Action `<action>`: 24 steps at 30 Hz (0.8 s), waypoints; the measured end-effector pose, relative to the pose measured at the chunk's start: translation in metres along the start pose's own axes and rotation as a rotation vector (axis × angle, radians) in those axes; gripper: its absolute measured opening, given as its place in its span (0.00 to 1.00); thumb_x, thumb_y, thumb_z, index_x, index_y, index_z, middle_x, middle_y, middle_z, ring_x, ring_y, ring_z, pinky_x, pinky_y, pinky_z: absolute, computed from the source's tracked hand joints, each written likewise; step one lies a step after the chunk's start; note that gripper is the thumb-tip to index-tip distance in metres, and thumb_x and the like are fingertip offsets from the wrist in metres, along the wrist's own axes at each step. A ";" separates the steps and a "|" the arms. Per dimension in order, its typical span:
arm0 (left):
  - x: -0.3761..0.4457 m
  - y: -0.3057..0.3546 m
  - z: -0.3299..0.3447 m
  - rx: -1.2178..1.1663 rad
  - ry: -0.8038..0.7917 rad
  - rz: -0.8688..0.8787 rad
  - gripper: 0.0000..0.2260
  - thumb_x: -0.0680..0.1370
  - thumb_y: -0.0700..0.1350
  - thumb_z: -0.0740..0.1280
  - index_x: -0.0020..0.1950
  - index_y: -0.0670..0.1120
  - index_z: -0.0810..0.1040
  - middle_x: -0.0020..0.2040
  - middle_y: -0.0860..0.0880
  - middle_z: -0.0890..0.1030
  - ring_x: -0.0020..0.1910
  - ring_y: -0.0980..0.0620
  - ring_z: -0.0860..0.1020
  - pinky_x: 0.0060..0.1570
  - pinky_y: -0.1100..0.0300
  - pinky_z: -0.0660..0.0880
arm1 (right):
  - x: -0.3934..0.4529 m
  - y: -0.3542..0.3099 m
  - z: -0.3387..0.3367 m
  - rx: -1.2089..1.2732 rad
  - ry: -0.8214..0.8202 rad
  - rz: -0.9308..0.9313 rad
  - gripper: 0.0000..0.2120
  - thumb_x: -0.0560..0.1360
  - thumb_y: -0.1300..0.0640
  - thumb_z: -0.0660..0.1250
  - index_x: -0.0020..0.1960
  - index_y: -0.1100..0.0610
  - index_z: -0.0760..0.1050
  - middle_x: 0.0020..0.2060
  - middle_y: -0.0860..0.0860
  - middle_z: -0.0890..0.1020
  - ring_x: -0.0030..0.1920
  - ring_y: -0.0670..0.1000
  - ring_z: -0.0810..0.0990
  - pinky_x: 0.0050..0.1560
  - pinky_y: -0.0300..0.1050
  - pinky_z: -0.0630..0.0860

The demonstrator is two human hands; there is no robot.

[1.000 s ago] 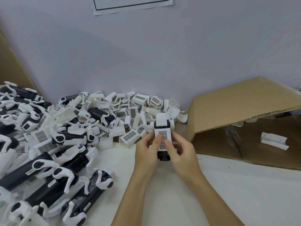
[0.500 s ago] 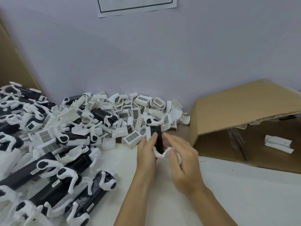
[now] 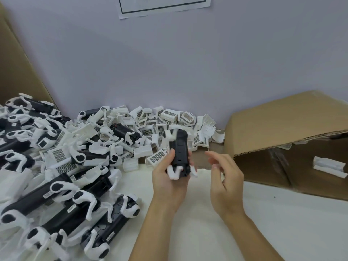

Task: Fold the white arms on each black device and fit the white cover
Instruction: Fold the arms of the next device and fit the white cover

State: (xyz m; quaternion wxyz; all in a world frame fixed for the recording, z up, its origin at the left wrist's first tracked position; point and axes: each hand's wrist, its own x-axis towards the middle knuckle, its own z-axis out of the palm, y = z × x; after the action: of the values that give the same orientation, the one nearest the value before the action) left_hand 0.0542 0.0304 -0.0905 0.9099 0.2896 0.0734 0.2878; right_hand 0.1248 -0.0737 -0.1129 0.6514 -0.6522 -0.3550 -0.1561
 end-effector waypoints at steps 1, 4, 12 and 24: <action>0.002 -0.002 -0.001 0.092 0.022 0.055 0.09 0.72 0.44 0.70 0.49 0.41 0.85 0.44 0.42 0.81 0.38 0.48 0.78 0.39 0.58 0.75 | 0.000 0.001 0.000 -0.014 0.005 0.006 0.17 0.75 0.65 0.57 0.57 0.58 0.81 0.46 0.46 0.80 0.50 0.44 0.78 0.48 0.29 0.70; 0.005 -0.006 -0.005 0.446 0.065 0.256 0.12 0.71 0.41 0.73 0.54 0.44 0.83 0.46 0.47 0.85 0.44 0.50 0.82 0.45 0.60 0.78 | 0.001 0.003 0.001 -0.072 0.019 0.014 0.17 0.75 0.64 0.56 0.58 0.59 0.80 0.45 0.47 0.79 0.50 0.44 0.78 0.48 0.32 0.72; 0.007 -0.018 0.001 0.479 0.213 0.182 0.08 0.80 0.48 0.66 0.48 0.44 0.80 0.42 0.45 0.81 0.45 0.46 0.78 0.51 0.50 0.74 | -0.009 -0.010 0.008 -0.293 -0.323 -0.159 0.26 0.73 0.51 0.59 0.70 0.55 0.72 0.60 0.45 0.77 0.62 0.45 0.74 0.63 0.43 0.69; 0.010 -0.003 -0.006 0.554 0.445 0.319 0.14 0.74 0.57 0.71 0.48 0.47 0.80 0.46 0.48 0.84 0.41 0.56 0.82 0.37 0.62 0.77 | 0.009 -0.006 0.006 0.397 -0.109 0.478 0.09 0.73 0.49 0.66 0.44 0.51 0.83 0.37 0.47 0.84 0.38 0.43 0.80 0.39 0.39 0.78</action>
State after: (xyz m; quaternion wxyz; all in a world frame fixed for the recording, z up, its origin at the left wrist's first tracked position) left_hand 0.0623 0.0375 -0.0966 0.7028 0.4625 0.2980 0.4510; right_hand 0.1252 -0.0666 -0.1031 0.7644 -0.5845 -0.2494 0.1090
